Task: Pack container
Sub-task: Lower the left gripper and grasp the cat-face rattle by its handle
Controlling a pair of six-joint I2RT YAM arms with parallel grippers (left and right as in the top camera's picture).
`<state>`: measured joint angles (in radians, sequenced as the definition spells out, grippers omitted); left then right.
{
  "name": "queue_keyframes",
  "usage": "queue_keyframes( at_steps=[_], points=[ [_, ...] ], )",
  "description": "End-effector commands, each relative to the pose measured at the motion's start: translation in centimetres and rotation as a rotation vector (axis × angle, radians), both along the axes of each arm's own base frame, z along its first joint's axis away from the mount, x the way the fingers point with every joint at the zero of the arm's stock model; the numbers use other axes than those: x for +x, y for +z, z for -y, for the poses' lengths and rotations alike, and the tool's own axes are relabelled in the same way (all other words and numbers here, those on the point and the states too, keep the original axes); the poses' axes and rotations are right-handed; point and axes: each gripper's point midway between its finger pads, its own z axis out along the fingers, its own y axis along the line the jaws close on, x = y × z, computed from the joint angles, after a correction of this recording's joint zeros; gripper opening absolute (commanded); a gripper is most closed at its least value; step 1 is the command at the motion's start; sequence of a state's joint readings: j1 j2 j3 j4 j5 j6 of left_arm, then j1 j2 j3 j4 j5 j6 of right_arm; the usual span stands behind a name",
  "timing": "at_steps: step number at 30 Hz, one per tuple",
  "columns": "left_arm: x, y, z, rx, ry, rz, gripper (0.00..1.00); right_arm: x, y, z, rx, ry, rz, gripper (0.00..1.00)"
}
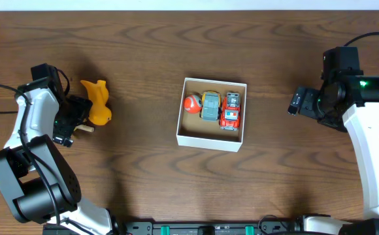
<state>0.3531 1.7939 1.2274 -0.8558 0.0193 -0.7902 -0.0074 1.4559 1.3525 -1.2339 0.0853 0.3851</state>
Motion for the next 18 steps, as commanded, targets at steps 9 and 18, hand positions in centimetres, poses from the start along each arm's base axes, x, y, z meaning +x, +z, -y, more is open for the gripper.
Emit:
queue_keyframes(
  at_steps=[9,18],
  points=[
    [0.2,-0.5,-0.3,0.011,0.021,-0.003,1.00,-0.2,-0.2,0.2,-0.009,0.035,-0.017,0.99],
    [-0.3,-2.7,-0.2,-0.005,0.021,-0.057,1.00,-0.3,-0.2,0.2,-0.009,0.035,-0.020,0.99]
  ],
)
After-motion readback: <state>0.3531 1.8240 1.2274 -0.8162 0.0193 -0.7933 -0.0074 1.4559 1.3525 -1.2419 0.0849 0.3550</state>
